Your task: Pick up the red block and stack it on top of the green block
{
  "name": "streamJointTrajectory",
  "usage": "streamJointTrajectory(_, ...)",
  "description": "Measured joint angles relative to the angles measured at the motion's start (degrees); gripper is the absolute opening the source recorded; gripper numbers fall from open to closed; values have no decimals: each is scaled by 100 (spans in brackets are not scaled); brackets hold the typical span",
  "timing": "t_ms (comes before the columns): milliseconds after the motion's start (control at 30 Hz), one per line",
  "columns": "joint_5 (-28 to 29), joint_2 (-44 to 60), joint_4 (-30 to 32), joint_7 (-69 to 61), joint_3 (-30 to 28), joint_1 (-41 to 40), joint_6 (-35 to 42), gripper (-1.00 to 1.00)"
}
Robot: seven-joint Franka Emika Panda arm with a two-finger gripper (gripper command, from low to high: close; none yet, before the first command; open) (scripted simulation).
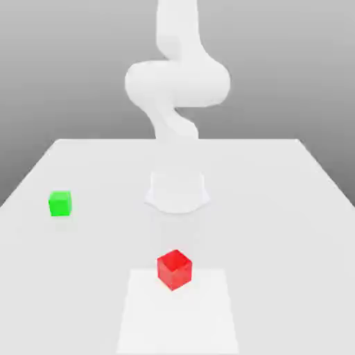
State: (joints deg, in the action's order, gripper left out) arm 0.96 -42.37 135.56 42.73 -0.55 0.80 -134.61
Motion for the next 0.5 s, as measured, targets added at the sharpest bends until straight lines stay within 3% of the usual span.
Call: streamJointTrajectory(500, 376, 2657, 2797, -2649, -794, 582, -2111, 0)
